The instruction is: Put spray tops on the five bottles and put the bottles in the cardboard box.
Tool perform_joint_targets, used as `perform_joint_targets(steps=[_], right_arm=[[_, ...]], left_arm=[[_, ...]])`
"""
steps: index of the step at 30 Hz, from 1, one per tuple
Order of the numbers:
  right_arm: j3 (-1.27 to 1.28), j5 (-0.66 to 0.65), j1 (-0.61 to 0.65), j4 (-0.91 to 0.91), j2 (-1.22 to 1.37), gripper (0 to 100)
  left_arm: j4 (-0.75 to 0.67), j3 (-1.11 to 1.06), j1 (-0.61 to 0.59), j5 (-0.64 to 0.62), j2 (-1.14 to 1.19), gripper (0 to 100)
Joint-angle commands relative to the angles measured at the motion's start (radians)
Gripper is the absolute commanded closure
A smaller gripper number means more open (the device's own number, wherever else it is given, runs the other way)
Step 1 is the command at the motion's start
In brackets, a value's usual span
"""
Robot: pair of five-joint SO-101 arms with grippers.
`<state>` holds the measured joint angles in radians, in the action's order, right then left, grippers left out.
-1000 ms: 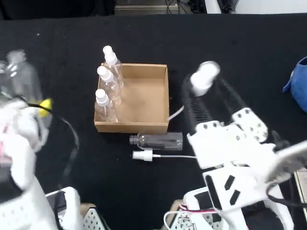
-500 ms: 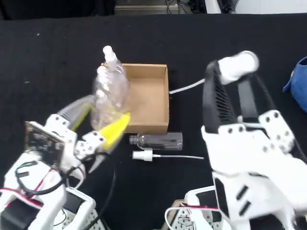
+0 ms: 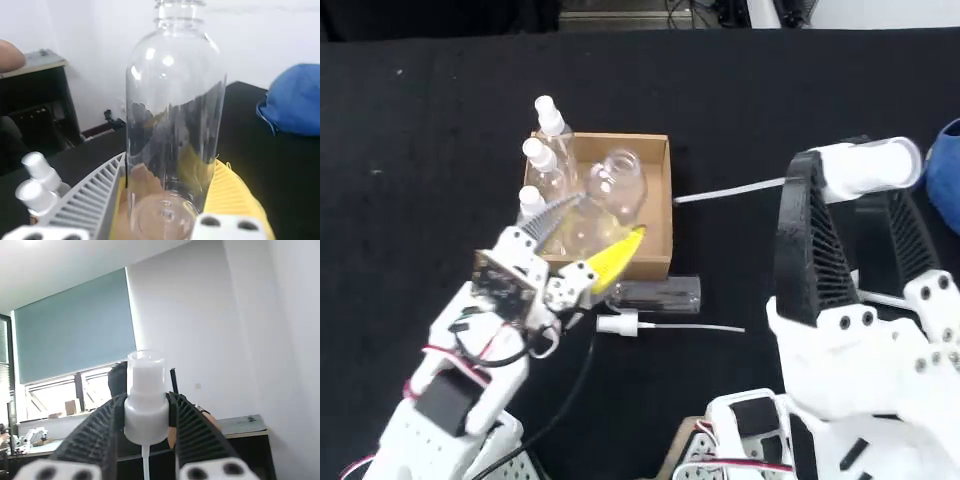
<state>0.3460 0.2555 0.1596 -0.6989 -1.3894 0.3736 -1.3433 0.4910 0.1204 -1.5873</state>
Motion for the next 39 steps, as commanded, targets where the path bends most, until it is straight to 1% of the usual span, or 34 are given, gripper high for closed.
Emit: perform_joint_targets(steps=[1,5,10,12,16,21,24,27,30,32,39], right_arm=[[-0.039,-0.02,-0.038,-0.009,-0.004,98.7],[-0.039,-0.025,-0.037,-0.058,-0.004,98.7],[-0.039,-0.028,-0.037,-0.091,0.005,98.7],[-0.038,-0.031,-0.037,-0.097,0.007,98.7],[-0.041,-0.098,-0.032,-0.109,0.033,98.7],[-0.045,-0.104,0.084,-0.109,0.096,98.7],[-0.045,-0.106,0.117,-0.107,0.117,98.7],[-0.045,-0.106,0.11,-0.109,0.117,98.7],[-0.039,-0.147,0.109,-0.117,0.117,98.8],[-0.039,-0.158,0.11,-0.16,0.12,98.8],[-0.047,-0.153,0.112,-0.172,0.117,98.8]], left_arm=[[-0.133,-0.096,0.102,-0.002,-0.017,97],[-0.215,-0.176,0.173,-0.002,-0.017,97],[-0.296,-0.22,0.176,0.006,-0.017,97],[-0.296,-0.225,0.177,0.006,-0.017,97],[-0.299,-0.222,0.179,0.002,-0.017,97],[-0.299,-0.219,0.179,0.003,-0.017,97],[-0.299,-0.219,0.179,0.005,-0.017,97],[-0.299,-0.219,0.179,0.005,-0.017,97],[-0.299,-0.219,0.179,0.005,-0.017,97],[-0.299,-0.217,0.179,0.003,-0.017,97],[-0.299,-0.219,0.182,0.003,-0.017,97]])
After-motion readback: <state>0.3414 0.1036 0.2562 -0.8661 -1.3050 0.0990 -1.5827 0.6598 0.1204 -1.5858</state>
